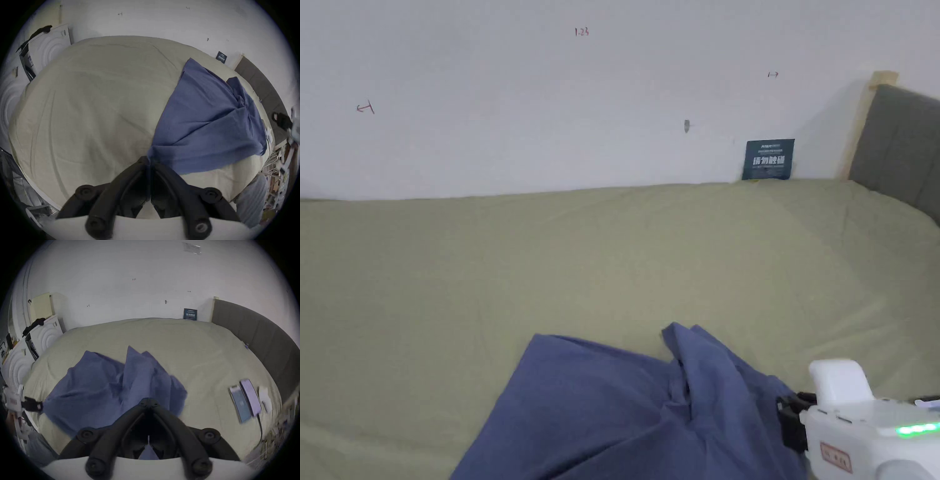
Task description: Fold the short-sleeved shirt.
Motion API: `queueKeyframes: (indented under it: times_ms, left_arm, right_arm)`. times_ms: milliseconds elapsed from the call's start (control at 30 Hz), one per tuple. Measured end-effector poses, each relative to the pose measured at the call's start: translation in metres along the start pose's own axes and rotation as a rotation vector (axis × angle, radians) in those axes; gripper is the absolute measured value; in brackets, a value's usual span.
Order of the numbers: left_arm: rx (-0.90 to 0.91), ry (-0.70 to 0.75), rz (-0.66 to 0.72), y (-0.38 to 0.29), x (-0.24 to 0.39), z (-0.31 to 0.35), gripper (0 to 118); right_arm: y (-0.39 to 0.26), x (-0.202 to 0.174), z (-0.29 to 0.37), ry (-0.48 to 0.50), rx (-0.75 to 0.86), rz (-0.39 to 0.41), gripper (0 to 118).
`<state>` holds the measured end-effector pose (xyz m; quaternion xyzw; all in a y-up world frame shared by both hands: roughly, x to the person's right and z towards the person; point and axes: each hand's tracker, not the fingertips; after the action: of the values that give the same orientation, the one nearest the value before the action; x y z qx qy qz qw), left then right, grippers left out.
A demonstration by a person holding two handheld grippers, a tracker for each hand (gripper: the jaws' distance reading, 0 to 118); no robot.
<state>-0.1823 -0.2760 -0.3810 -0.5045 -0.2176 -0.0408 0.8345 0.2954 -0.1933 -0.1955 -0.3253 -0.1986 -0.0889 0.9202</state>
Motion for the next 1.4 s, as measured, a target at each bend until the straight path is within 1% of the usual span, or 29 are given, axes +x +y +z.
queueKeyframes:
  times_ms: [33, 67, 133, 167, 200, 233, 267, 333, 367, 400, 433, 467, 500, 533, 567, 600, 667, 733, 800, 967, 1033, 1067, 1200, 1233, 1367, 1400]
  left_arm:
    - [-0.007, -0.01, 0.009, 0.001, -0.003, -0.001, 2]
    - [-0.006, -0.016, 0.018, 0.002, -0.004, -0.001, 2]
    - [-0.009, -0.024, 0.025, 0.001, -0.005, -0.003, 2]
    - [-0.01, -0.027, 0.031, 0.002, -0.006, -0.003, 2]
    - [-0.011, -0.029, 0.032, 0.002, -0.006, -0.003, 2]
    - [-0.011, -0.029, 0.034, 0.002, -0.006, -0.003, 2]
    - [-0.011, -0.028, 0.034, 0.002, -0.005, -0.003, 2]
    - [-0.012, -0.028, 0.033, 0.002, -0.005, -0.004, 2]
    - [-0.013, -0.029, 0.034, 0.002, -0.006, -0.005, 2]
    - [-0.014, -0.032, 0.036, 0.001, -0.008, -0.006, 2]
    - [-0.017, -0.035, 0.041, 0.001, -0.009, -0.006, 2]
    - [-0.019, -0.038, 0.043, 0.001, -0.01, -0.007, 2]
    - [-0.021, -0.04, 0.045, 0.002, -0.009, -0.007, 2]
    - [-0.022, -0.041, 0.048, 0.002, -0.007, -0.007, 2]
    - [-0.022, -0.043, 0.049, 0.002, -0.007, -0.007, 2]
    - [-0.023, -0.045, 0.05, 0.001, -0.007, -0.007, 2]
    - [-0.023, -0.046, 0.054, 0.002, -0.005, -0.005, 2]
    - [-0.024, -0.038, 0.046, 0.002, -0.001, -0.006, 2]
    - [-0.021, -0.029, 0.036, 0.002, 0.001, -0.004, 2]
    - [-0.004, -0.01, 0.012, 0.002, 0.004, 0.002, 2]
    - [0.009, -0.001, 0.015, 0.006, 0.006, 0.011, 2]
    - [0.018, 0.005, 0.011, 0.009, 0.006, 0.018, 2]
    - [0.169, -0.02, 0.042, 0.038, 0.008, 0.064, 2]
    - [0.21, -0.022, 0.044, 0.049, 0.01, 0.078, 2]
    - [0.322, -0.019, -0.007, 0.091, 0.029, 0.134, 2]
    - [0.36, -0.009, -0.011, 0.103, 0.034, 0.149, 2]
  right_arm:
    - [0.015, 0.001, -0.019, 0.017, -0.019, 0.014, 9]
    - [0.028, 0.002, -0.038, 0.023, -0.045, 0.029, 35]
    - [0.053, -0.001, -0.084, 0.055, -0.171, 0.055, 118]
    - [0.059, -0.002, -0.103, 0.091, -0.201, 0.065, 117]
    - [0.066, -0.005, -0.122, 0.077, -0.179, 0.059, 117]
    - [0.07, -0.011, -0.142, 0.066, -0.241, 0.076, 117]
    - [0.072, -0.015, -0.159, 0.033, -0.267, 0.1, 117]
    - [0.07, -0.019, -0.187, 0.027, -0.271, 0.106, 115]
    - [0.072, -0.021, -0.197, 0.019, -0.294, 0.092, 105]
    - [0.074, -0.021, -0.206, 0.032, -0.297, 0.082, 83]
    - [0.073, -0.022, -0.207, 0.03, -0.282, 0.073, 45]
    - [0.072, -0.023, -0.205, 0.015, -0.272, 0.073, 22]
    - [0.073, -0.024, -0.207, 0.015, -0.279, 0.092, 22]
    - [0.073, -0.025, -0.209, 0.007, -0.287, 0.11, 18]
    - [0.072, -0.024, -0.208, 0.013, -0.281, 0.108, 16]
    - [0.068, -0.023, -0.199, 0.037, -0.284, 0.106, 10]
    - [0.069, -0.019, -0.196, 0.035, -0.284, 0.096, 10]
    - [0.069, -0.014, -0.184, 0.058, -0.28, 0.065, 9]
    - [0.071, -0.012, -0.172, 0.062, -0.267, 0.061, 9]
    - [0.078, -0.001, -0.109, 0.095, -0.192, 0.073, 9]
    - [0.083, 0.006, -0.072, 0.103, -0.144, 0.079, 9]
    - [0.086, 0.011, -0.056, 0.102, -0.131, 0.079, 9]
    - [0.103, 0.034, 0.018, 0.1, -0.026, 0.06, 9]
    - [0.108, 0.04, 0.037, 0.112, 0.008, 0.054, 9]
    - [0.127, 0.056, 0.104, 0.101, 0.114, 0.051, 10]
    - [0.132, 0.055, 0.126, 0.098, 0.131, 0.046, 10]
